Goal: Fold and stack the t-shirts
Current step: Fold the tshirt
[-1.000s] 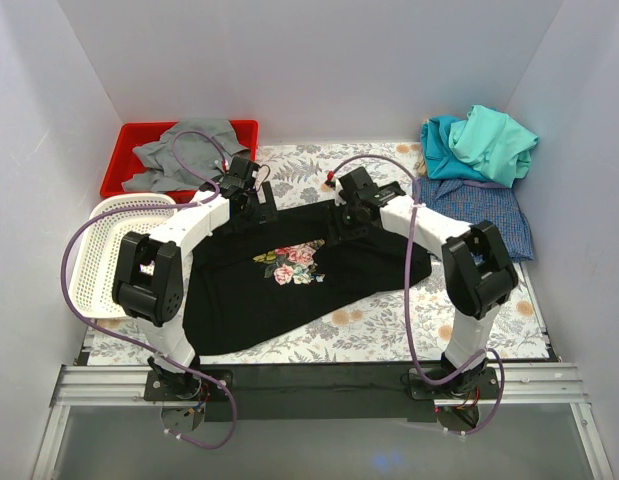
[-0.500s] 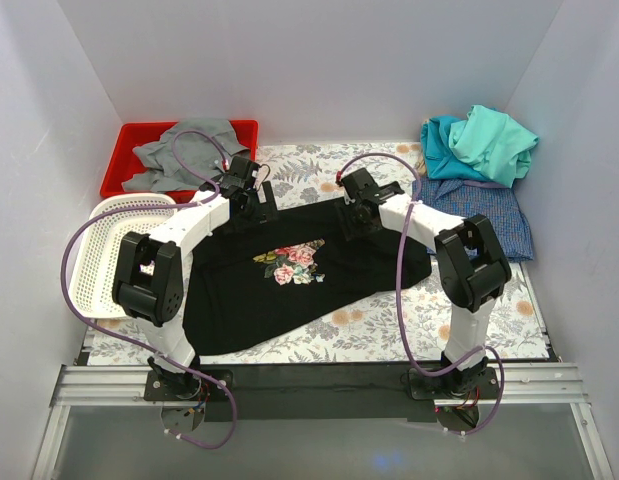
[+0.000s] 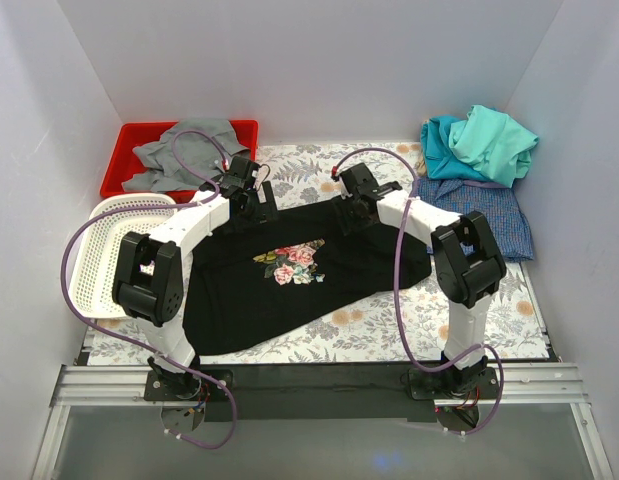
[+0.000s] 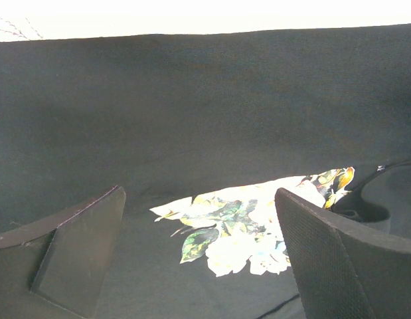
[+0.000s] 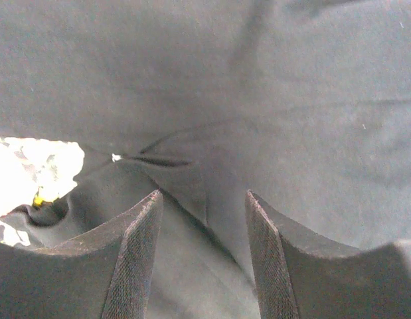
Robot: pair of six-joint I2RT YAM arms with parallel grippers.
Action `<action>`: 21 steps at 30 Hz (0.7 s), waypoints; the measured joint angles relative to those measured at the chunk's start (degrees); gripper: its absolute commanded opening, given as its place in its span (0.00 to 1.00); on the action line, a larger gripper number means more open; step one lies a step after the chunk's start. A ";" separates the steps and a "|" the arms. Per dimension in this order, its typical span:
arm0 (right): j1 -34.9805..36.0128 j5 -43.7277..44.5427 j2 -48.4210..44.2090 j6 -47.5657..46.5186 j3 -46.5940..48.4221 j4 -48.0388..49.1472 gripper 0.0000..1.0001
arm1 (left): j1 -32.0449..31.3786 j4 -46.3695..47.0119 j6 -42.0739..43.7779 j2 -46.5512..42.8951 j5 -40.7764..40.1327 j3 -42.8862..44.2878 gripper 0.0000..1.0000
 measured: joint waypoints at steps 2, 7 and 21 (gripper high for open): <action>-0.07 -0.76 0.90 -0.26 0.63 0.46 0.57 | 0.00 0.00 0.00 0.00 0.00 0.00 0.95; -0.37 -2.84 3.63 -1.18 1.75 1.27 0.41 | 0.00 0.02 -0.02 0.00 0.02 0.00 0.96; -0.37 -3.80 0.96 -1.64 -1.05 3.56 0.05 | 0.00 0.04 0.00 0.07 -0.04 0.00 0.96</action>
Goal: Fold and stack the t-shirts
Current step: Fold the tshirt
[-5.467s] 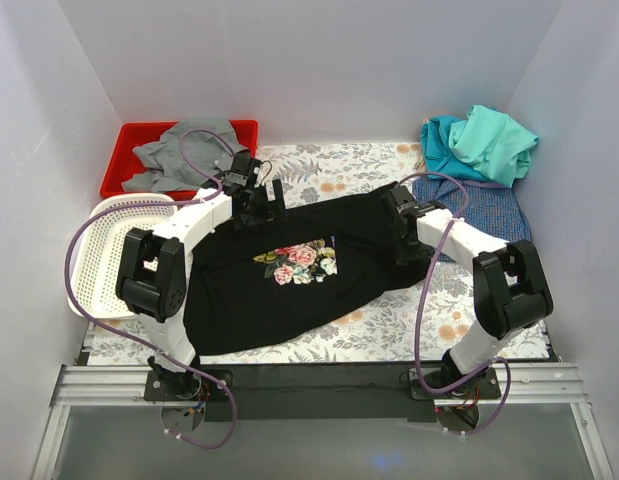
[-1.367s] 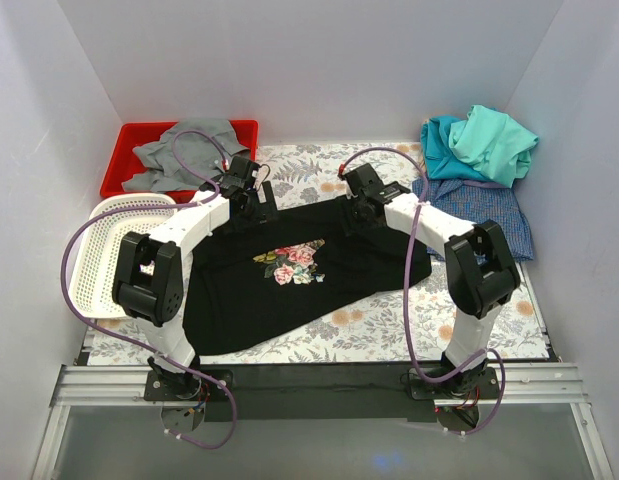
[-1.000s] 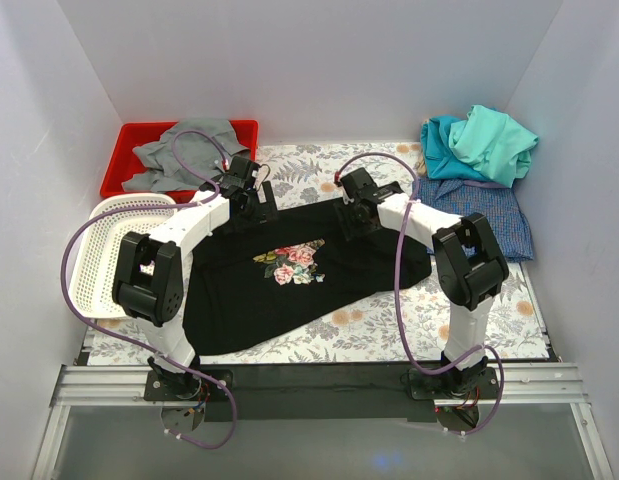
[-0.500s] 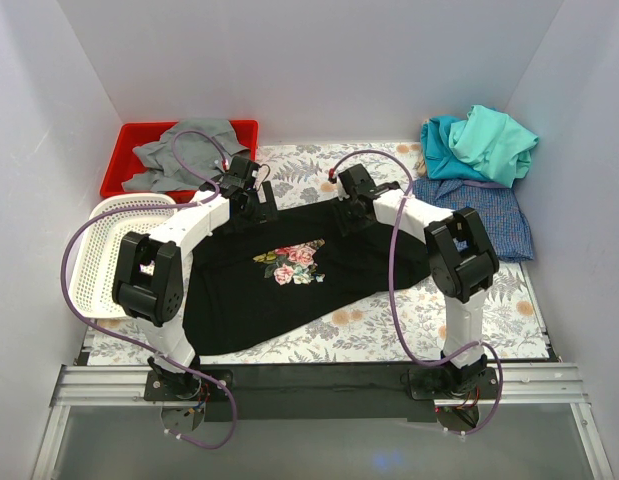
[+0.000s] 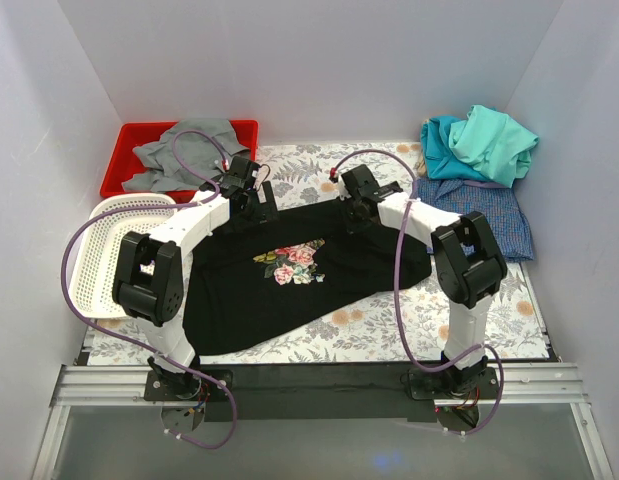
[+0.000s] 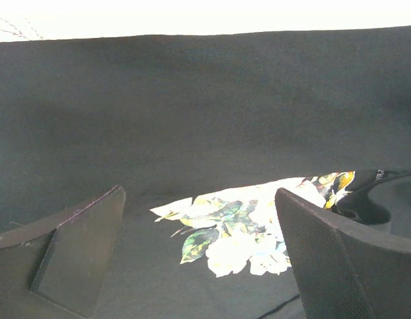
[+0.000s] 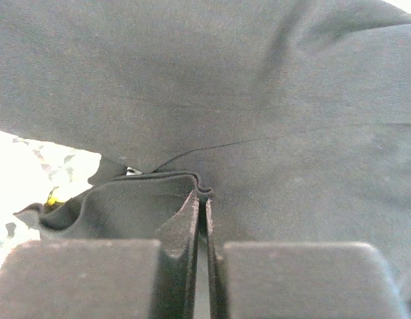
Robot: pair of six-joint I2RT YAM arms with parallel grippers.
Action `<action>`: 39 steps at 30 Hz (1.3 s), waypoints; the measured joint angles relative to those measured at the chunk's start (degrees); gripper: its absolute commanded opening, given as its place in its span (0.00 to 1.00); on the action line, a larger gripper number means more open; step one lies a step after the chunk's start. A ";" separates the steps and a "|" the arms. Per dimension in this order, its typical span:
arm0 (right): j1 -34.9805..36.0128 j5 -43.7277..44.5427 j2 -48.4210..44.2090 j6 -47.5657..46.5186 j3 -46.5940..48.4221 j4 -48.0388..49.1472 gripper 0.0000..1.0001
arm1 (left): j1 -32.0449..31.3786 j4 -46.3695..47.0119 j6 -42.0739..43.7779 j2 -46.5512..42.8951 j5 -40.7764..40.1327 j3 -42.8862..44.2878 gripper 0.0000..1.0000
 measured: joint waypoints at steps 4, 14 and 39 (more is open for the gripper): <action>0.00 0.66 -3.50 0.04 -1.90 0.63 0.01 | 0.00 0.00 0.00 0.04 0.15 0.00 0.96; -0.02 2.19 -9.42 0.04 -4.50 1.49 0.15 | 0.00 0.11 0.02 0.48 1.03 0.00 0.96; -0.04 12.26 -15.39 0.17 -4.50 -0.02 0.01 | 0.00 0.42 0.61 1.95 1.53 0.00 0.96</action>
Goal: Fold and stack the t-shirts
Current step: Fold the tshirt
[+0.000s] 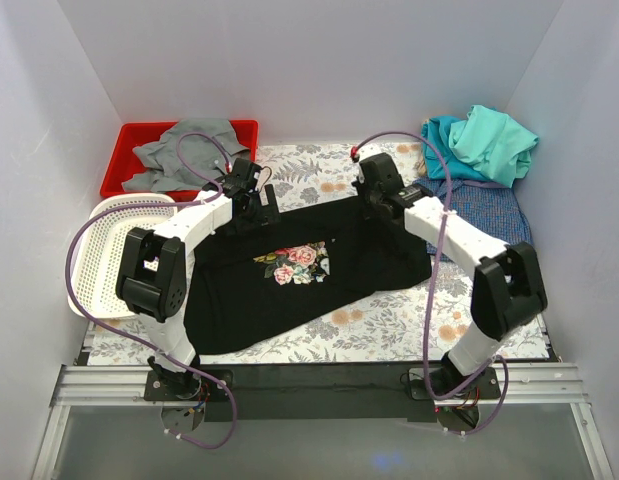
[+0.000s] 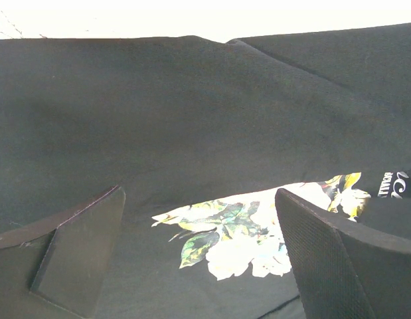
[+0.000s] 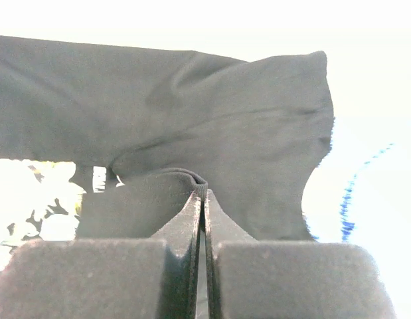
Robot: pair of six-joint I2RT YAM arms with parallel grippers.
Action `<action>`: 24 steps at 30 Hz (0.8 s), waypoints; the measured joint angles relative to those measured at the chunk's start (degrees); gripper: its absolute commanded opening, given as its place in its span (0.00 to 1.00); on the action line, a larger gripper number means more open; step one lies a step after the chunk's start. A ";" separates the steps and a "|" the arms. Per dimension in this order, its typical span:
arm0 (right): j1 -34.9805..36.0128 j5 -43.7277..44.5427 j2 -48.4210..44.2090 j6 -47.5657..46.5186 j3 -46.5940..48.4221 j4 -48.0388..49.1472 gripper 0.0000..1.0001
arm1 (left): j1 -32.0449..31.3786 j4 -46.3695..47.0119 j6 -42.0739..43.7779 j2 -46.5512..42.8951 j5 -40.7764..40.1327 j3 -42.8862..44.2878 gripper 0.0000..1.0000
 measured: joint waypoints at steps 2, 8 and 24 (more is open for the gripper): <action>0.00 1.16 -3.65 -0.09 0.04 -0.20 0.01 | 0.00 0.00 0.02 0.00 0.00 0.00 0.96; 0.00 4.96 -10.84 -0.02 0.02 -1.42 0.01 | 0.00 0.00 0.04 0.02 0.02 0.00 0.96; -2.54 17.53 13.40 0.55 7.67 -2.36 0.04 | 0.00 -1.11 0.90 -1.68 -4.79 0.00 0.97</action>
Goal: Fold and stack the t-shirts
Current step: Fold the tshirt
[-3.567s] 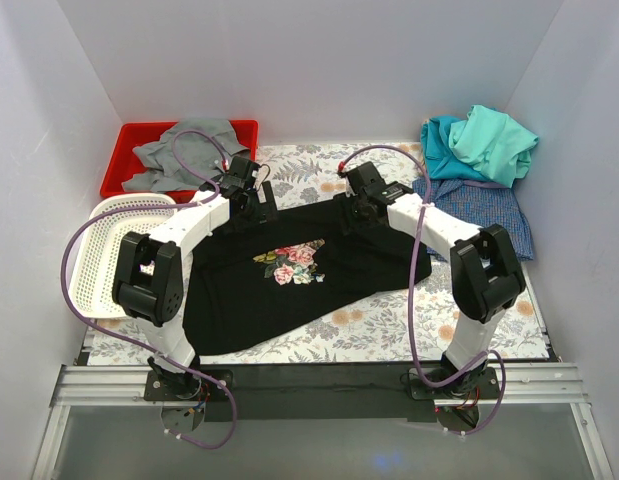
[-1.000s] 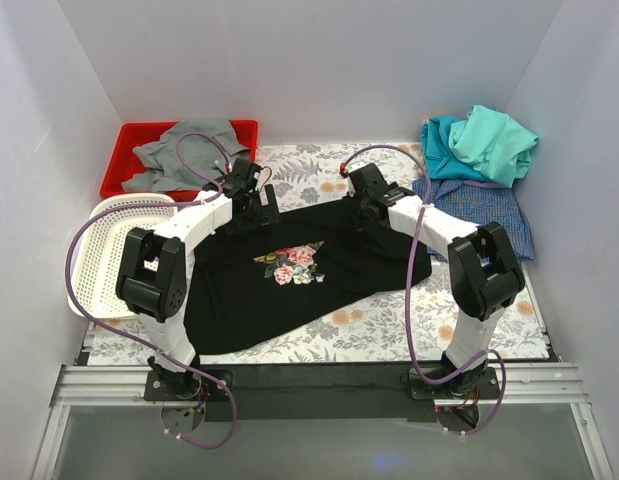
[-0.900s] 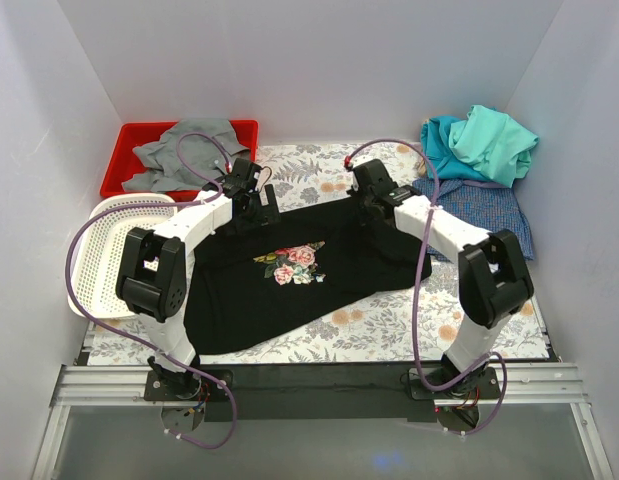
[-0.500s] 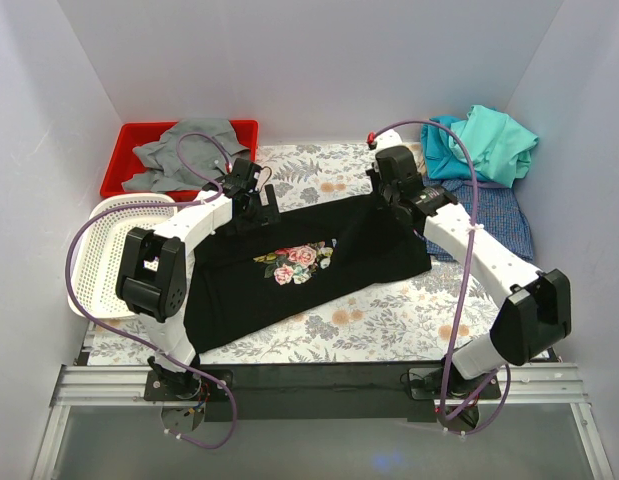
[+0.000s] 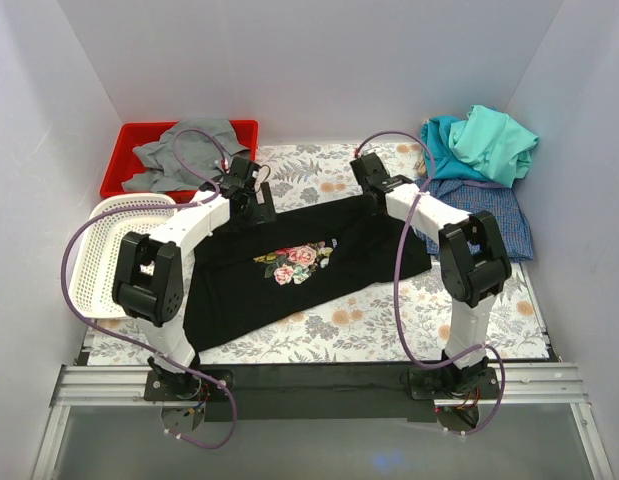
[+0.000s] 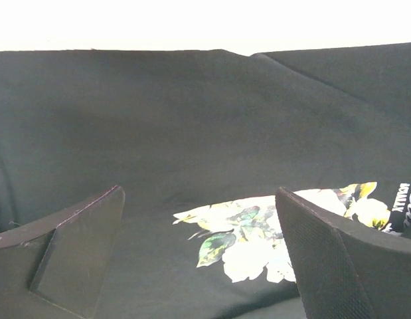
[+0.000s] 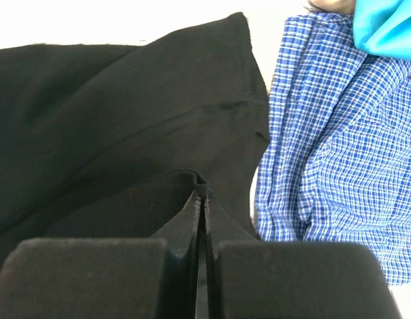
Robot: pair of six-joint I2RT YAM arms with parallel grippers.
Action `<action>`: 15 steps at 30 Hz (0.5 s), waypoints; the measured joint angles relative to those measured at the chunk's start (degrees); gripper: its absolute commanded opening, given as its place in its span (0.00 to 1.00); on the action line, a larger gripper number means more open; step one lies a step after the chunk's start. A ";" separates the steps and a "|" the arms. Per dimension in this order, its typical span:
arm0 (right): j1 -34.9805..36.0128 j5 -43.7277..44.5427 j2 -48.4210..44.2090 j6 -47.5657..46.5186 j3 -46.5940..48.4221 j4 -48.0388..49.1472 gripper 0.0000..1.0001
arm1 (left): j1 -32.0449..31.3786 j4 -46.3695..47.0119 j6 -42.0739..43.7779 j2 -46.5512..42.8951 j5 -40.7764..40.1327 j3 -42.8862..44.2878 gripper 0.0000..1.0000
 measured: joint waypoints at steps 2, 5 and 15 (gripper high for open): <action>-0.83 0.42 1.44 0.26 1.05 -0.11 0.31 | 0.00 -0.24 0.26 -1.11 -0.59 0.00 0.97; -1.84 1.27 2.12 0.52 2.60 -0.26 0.67 | 0.00 -0.59 0.44 -2.84 -1.16 0.00 0.97; -2.29 -10.54 -0.66 -0.31 4.94 1.53 0.73 | 0.17 -1.99 0.87 -3.61 -0.15 0.63 0.97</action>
